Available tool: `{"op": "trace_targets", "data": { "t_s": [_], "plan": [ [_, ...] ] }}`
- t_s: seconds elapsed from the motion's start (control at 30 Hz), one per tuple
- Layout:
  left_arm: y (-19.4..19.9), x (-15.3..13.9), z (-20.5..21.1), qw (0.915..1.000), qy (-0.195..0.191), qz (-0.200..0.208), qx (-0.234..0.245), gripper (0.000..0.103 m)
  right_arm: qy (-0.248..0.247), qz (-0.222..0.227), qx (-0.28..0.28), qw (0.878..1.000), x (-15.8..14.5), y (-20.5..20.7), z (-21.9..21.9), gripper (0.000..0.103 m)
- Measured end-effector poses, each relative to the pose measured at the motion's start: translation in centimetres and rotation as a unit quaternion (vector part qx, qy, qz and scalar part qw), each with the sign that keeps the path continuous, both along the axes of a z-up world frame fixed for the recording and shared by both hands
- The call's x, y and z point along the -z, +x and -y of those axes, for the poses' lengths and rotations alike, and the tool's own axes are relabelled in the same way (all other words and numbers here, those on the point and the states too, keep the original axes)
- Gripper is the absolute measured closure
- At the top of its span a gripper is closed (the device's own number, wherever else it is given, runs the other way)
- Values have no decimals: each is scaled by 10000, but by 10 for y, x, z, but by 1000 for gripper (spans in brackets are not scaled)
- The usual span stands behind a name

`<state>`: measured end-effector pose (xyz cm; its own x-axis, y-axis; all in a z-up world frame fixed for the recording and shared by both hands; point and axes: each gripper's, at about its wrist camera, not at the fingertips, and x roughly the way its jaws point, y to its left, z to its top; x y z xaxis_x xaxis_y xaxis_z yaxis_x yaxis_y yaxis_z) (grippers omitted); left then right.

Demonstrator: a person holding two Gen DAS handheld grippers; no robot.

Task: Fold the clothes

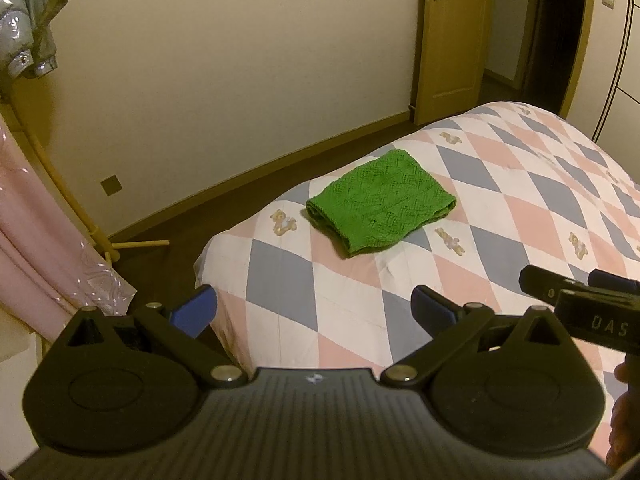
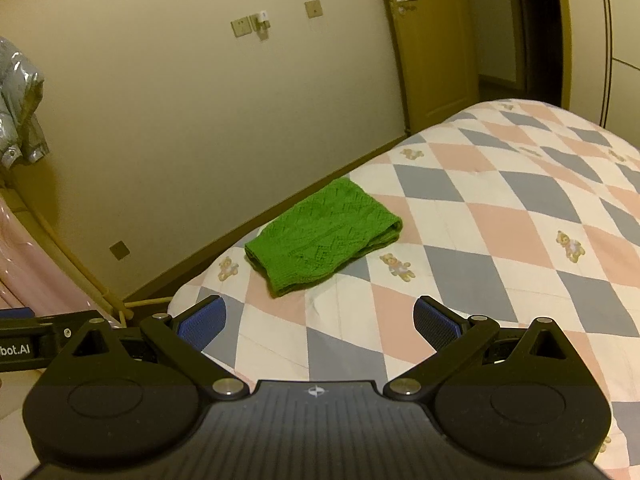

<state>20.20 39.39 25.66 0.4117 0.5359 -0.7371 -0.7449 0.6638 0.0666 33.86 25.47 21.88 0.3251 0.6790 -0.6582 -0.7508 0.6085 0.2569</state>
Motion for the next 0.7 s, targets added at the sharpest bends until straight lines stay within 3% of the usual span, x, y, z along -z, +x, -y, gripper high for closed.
{"op": "trace_targets", "data": {
  "t_s": [0.7],
  "plan": [
    [46,27,-93,9972,-233,-240,665,1,-340,-162,542,9978,20,18,-70,0]
  ]
}}
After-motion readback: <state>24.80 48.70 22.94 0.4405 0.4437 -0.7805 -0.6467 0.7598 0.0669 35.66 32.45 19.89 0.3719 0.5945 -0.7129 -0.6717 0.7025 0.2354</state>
